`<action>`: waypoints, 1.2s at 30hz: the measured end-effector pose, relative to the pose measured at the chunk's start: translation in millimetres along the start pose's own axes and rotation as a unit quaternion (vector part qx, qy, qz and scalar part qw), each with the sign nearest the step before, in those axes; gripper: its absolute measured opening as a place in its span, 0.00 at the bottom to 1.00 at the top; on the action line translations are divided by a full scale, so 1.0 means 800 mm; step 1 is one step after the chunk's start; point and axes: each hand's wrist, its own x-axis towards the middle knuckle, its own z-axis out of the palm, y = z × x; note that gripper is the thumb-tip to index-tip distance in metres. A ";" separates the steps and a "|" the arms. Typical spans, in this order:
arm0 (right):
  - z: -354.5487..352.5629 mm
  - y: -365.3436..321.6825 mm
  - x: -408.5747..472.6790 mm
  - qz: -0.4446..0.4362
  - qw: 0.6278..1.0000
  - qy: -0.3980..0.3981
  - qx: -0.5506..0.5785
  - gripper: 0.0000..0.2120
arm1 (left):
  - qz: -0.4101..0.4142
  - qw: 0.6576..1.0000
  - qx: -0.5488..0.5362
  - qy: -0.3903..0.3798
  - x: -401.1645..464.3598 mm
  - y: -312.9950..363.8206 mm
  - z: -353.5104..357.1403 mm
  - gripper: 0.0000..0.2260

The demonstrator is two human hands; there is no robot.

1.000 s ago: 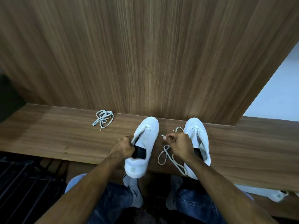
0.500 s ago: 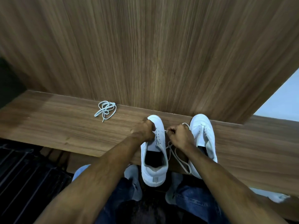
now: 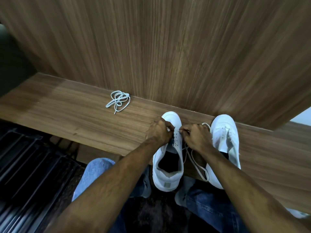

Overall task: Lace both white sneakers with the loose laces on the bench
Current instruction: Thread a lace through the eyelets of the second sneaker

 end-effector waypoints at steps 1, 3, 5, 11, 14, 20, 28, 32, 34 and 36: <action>0.001 0.000 0.001 -0.009 1.000 0.000 -0.007 0.11 | 0.002 1.000 0.006 0.004 -0.002 0.001 -0.001 0.06; 0.000 -0.002 0.003 -0.019 1.000 -0.004 -0.024 0.10 | 0.009 1.000 0.020 0.006 -0.003 0.004 -0.001 0.06; -0.001 -0.007 0.003 -0.016 0.999 -0.009 -0.041 0.10 | 0.013 0.999 0.038 0.001 -0.002 0.004 -0.002 0.06; -0.007 -0.017 -0.001 0.009 0.999 -0.010 0.049 0.15 | 0.060 0.992 0.107 -0.021 -0.002 0.012 -0.016 0.05; -0.008 -0.029 0.001 -0.003 0.980 -0.027 0.197 0.15 | 0.060 0.998 0.023 -0.020 0.001 0.004 -0.030 0.08; 0.003 -0.038 0.008 -0.004 0.987 -0.026 0.158 0.05 | -0.016 0.991 -0.134 -0.015 0.004 -0.011 -0.033 0.07; 0.000 -0.033 0.007 0.016 0.986 -0.021 0.163 0.03 | 0.018 0.998 0.020 -0.062 -0.010 -0.003 -0.038 0.12; -0.008 -0.041 0.008 -0.007 0.995 -0.050 0.092 0.05 | -0.046 0.991 -0.104 -0.067 -0.007 -0.003 -0.046 0.06; -0.010 -0.044 0.008 -0.012 0.996 -0.053 0.066 0.05 | -0.075 0.982 -0.153 -0.083 -0.009 -0.008 -0.049 0.08; -0.011 -0.046 0.008 -0.016 0.997 -0.056 0.043 0.06 | -0.084 0.978 -0.167 -0.090 -0.009 -0.010 -0.049 0.09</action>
